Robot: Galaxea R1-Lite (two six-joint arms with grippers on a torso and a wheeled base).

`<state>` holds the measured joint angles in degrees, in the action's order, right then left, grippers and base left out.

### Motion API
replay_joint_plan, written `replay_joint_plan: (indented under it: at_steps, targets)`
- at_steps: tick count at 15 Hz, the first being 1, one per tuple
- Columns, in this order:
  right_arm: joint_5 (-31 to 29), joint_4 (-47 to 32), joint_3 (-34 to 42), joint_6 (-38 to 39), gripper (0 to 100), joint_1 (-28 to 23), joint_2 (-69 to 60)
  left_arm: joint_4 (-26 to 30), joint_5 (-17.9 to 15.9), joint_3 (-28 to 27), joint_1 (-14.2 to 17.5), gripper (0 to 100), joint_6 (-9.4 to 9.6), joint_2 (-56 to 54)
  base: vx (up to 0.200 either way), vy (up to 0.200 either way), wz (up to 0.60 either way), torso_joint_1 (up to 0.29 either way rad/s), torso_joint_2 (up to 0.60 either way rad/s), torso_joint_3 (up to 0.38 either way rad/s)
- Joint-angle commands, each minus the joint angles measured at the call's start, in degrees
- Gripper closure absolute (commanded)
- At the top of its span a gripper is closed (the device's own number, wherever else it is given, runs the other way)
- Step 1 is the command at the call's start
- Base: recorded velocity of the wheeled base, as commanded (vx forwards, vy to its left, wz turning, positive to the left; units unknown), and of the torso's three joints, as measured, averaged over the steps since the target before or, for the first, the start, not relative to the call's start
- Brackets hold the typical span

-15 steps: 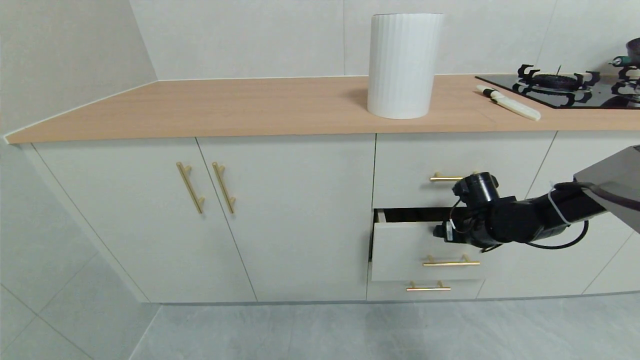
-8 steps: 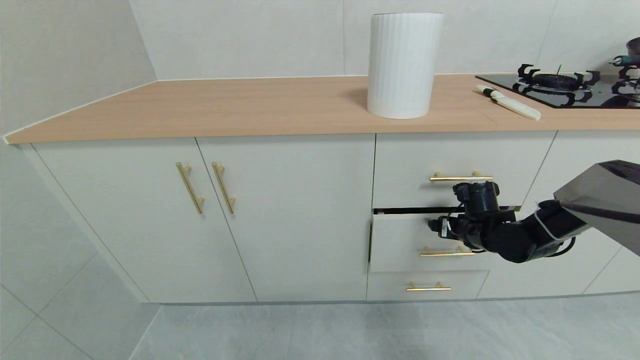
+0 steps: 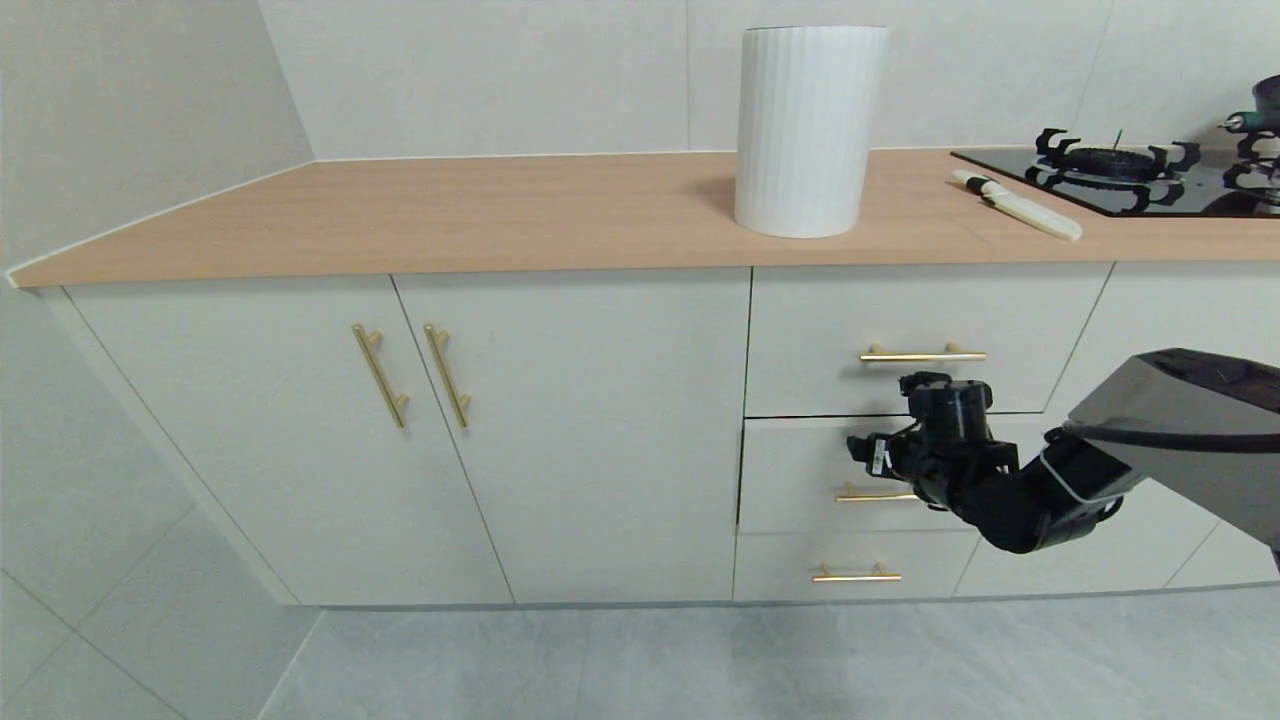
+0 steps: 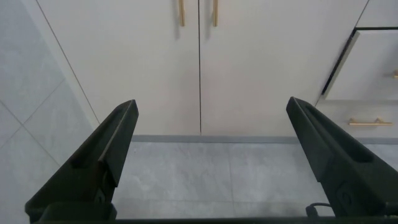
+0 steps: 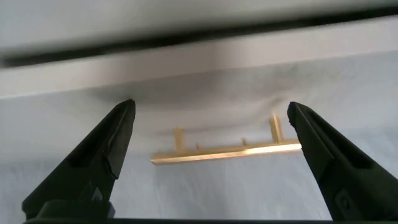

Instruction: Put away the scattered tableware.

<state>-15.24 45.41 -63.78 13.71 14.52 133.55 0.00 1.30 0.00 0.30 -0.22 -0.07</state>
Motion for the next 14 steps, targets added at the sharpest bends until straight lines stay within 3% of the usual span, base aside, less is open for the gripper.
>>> replay_joint_plan:
  at_steps: [1, 4, 14]
  targets:
    - [0.0, 4.2, 1.0, -1.1, 0, 0.1, 1.9, 0.0, 0.0, 0.0, 0.0, 0, -0.04, 0.1, 0.0, 0.0, 0.0, 0.0, 0.0, 0.0]
    - [-0.1, 11.0, 1.5, -3.3, 0, 0.0, 4.1, 0.0, 0.0, 0.0, 0.0, 0, -0.04, 0.1, 0.0, 0.0, 0.0, 0.0, 0.0, 0.0]
    - [-1.9, 12.1, -1.8, -3.8, 0, -0.2, 6.3, 0.0, 0.0, 0.0, 0.0, 0, -0.04, 0.1, 0.0, 0.0, 0.0, 0.0, 0.0, 0.0]
